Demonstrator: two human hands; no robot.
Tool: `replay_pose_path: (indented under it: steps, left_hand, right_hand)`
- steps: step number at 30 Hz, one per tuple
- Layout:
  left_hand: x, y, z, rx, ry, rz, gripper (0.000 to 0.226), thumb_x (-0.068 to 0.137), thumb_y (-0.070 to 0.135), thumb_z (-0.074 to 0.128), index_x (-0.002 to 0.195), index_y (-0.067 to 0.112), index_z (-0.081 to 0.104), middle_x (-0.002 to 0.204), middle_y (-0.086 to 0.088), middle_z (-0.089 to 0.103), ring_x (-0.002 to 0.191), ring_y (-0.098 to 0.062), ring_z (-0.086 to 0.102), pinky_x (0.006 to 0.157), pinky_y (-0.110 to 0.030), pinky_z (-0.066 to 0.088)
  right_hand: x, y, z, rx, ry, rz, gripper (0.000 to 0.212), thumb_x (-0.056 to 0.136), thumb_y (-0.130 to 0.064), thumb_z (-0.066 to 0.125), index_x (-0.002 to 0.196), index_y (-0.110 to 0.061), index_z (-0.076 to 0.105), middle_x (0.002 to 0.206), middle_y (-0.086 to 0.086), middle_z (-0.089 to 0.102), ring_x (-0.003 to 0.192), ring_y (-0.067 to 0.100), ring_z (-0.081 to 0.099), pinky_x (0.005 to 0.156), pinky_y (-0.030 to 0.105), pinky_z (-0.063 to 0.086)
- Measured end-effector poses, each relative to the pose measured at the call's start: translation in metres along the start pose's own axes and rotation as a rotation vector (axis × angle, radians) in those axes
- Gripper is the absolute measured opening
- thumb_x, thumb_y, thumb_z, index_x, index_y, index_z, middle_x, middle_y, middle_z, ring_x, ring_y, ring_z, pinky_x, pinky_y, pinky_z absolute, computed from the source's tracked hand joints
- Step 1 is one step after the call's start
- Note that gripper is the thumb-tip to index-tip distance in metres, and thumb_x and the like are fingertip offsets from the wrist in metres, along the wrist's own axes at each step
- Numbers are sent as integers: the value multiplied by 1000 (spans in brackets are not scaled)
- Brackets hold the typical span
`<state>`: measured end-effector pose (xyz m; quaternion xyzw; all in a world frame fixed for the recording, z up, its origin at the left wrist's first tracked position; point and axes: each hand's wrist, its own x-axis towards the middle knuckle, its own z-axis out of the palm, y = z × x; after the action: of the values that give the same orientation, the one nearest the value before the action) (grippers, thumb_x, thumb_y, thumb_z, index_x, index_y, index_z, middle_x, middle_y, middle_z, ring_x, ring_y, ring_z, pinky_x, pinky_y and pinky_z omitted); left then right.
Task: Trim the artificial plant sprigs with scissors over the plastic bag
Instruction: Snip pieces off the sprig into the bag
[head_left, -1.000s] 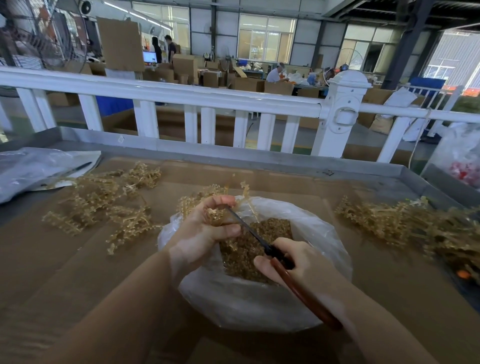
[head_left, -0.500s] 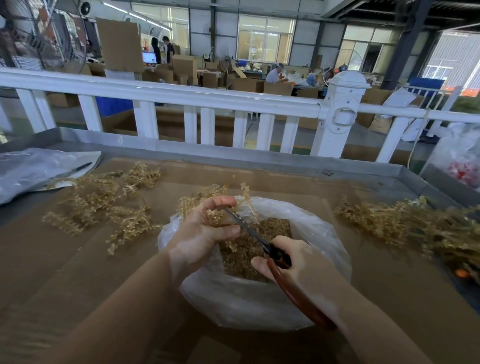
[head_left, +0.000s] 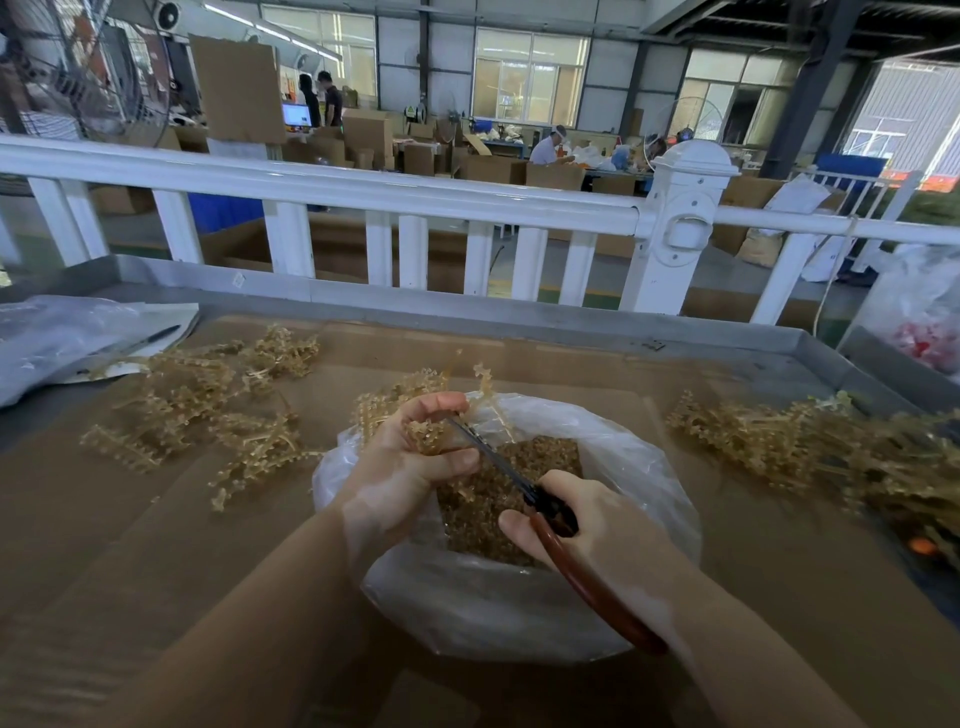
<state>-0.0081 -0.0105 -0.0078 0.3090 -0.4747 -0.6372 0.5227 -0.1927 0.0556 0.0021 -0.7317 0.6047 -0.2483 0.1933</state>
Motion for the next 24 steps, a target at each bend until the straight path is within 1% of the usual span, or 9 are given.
replay_pose_path:
  steps: [6,11,13,15,16,18,20,22,24]
  left_hand:
    - [-1,0,1,4,11,-8,53,71,-24,60,109,12,59,98,-12,65,84,-23,67,74,-27,57]
    - [-1,2,3,7,22,-8,55,71,-24,60,114,9,58,110,-17,60,90,-25,65,79,-29,55]
    - [-2,1,2,14,27,-8,57,67,-20,64,115,9,57,114,-18,58,93,-26,64,83,-33,53]
    - [-2,1,1,-1,27,-22,58,61,-10,70,114,10,59,109,-17,63,93,-27,65,83,-33,54]
    - [-2,1,0,-37,34,-32,56,60,-6,71,112,10,60,103,-15,67,90,-27,67,81,-32,56]
    - [1,0,0,-158,80,-38,42,65,-3,69,105,7,63,87,-9,72,77,-22,70,69,-27,58]
    - [4,-2,1,-232,172,-50,25,74,-10,62,94,4,66,79,-8,69,67,-18,69,60,-22,57]
    - [5,-4,2,-244,247,-66,25,77,-19,56,87,2,65,78,-8,64,63,-17,68,56,-20,56]
    - [4,-4,2,-245,265,-71,28,78,-22,54,85,3,64,74,-9,62,60,-16,67,54,-19,56]
  right_hand:
    - [3,1,1,-7,10,-4,39,82,-65,54,70,-29,49,59,-10,51,57,-3,50,52,16,31]
    - [2,3,-1,-3,-4,-15,38,83,-63,54,67,-28,50,57,-10,49,53,1,47,55,17,32]
    - [2,2,0,3,-9,-18,37,83,-62,54,70,-28,52,59,-9,51,54,1,48,56,17,33]
    - [2,3,0,10,-12,-20,37,83,-62,53,75,-27,56,61,-9,52,55,1,49,56,17,34]
    - [2,3,0,13,-16,-18,36,84,-62,53,76,-27,56,62,-9,53,54,0,49,56,16,34]
    - [2,2,0,12,-22,-13,34,84,-62,53,75,-29,55,61,-9,52,54,-2,49,55,15,33]
    - [1,2,1,-9,-21,-12,34,84,-63,53,75,-30,55,61,-10,52,54,-1,50,55,15,33]
    - [1,1,2,-38,-20,-19,34,83,-64,52,73,-32,52,62,-10,52,57,1,49,56,16,34]
    - [-1,0,2,-55,-22,-34,33,83,-63,52,73,-32,51,64,-10,53,59,1,50,57,16,35]
